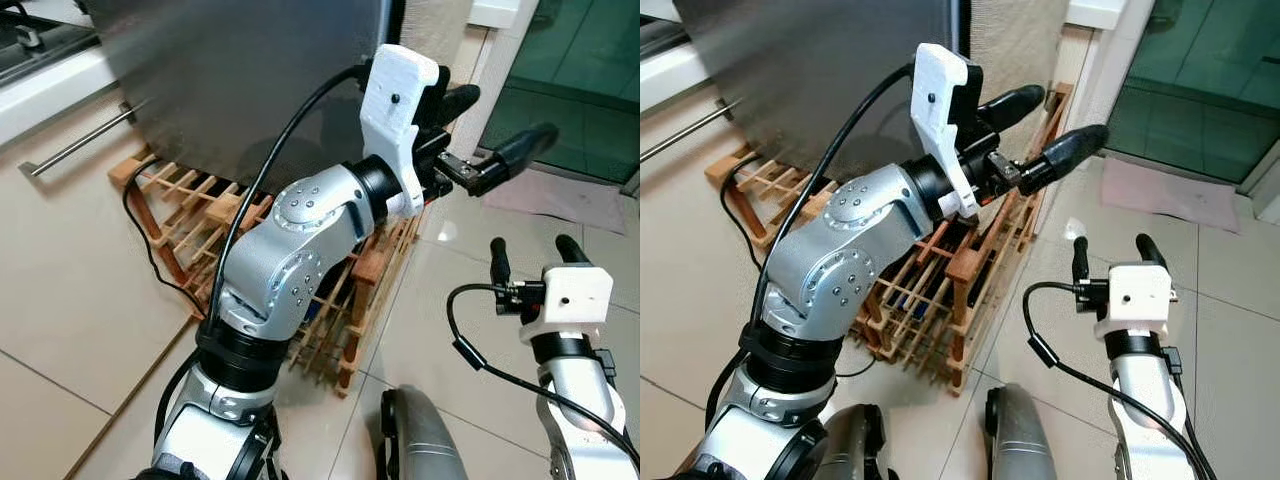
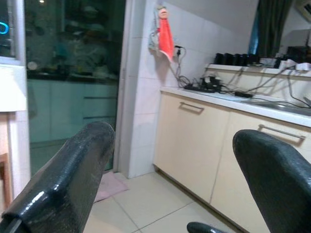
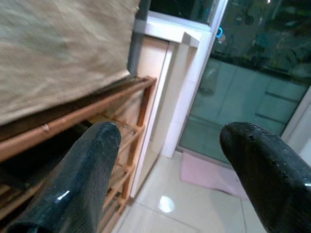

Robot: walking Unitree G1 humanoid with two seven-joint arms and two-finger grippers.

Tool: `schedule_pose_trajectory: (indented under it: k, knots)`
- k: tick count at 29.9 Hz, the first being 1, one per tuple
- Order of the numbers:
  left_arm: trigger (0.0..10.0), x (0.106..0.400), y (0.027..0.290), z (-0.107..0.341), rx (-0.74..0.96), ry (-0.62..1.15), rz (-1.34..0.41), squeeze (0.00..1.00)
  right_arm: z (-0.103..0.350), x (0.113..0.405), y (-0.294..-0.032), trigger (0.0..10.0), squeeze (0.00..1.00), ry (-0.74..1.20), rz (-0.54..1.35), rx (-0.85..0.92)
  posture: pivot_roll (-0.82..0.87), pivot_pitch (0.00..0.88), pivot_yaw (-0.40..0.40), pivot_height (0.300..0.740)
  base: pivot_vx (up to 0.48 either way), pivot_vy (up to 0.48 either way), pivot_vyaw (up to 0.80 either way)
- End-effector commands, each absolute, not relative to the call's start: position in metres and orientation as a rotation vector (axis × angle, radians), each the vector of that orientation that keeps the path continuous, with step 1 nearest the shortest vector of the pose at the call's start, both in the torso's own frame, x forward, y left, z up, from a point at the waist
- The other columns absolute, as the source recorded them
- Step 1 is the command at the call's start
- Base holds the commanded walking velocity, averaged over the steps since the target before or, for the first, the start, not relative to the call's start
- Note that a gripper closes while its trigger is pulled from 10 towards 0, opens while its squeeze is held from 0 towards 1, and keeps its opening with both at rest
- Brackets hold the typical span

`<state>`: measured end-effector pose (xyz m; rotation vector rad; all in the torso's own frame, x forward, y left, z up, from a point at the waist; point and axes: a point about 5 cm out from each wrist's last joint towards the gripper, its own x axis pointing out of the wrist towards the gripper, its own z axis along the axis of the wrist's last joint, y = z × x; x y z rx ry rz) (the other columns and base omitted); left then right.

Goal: Restocking fridge

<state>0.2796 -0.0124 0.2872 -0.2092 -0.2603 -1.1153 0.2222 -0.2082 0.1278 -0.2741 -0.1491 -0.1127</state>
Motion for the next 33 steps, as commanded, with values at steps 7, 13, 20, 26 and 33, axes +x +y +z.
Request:
schedule_pose_trajectory:
  k: [7,13,20,26,33]
  knots:
    - [10.0,0.286,-0.001,0.280,-0.187,-0.274,-1.048,0.00,0.125,0.223,-0.208,10.0,0.00,-0.127,-0.131,-0.241,-0.22,0.037,0.039,0.627,0.000,0.000,0.00]
    - [10.0,0.292,0.059,0.250,-0.342,-0.223,-0.804,0.00,0.132,0.224,-0.205,10.0,0.00,-0.184,-0.128,-0.257,-0.19,0.010,0.039,0.632,0.000,0.000,0.00]
    - [10.0,0.288,0.069,0.242,-0.317,-0.218,-0.797,0.00,0.131,0.226,-0.203,10.0,0.00,-0.186,-0.112,-0.257,-0.18,0.000,0.029,0.667,0.000,0.000,0.00]
    - [10.0,0.290,0.065,0.241,-0.248,-0.223,-0.810,0.00,0.134,0.232,-0.202,10.0,0.00,-0.199,-0.108,-0.257,-0.18,0.000,0.025,0.697,0.000,0.000,0.00]
    - [10.0,0.294,0.057,0.230,-0.085,-0.210,-0.804,0.00,0.135,0.231,-0.201,10.0,0.00,-0.208,-0.103,-0.258,-0.19,0.000,0.023,0.727,0.000,0.000,0.00]
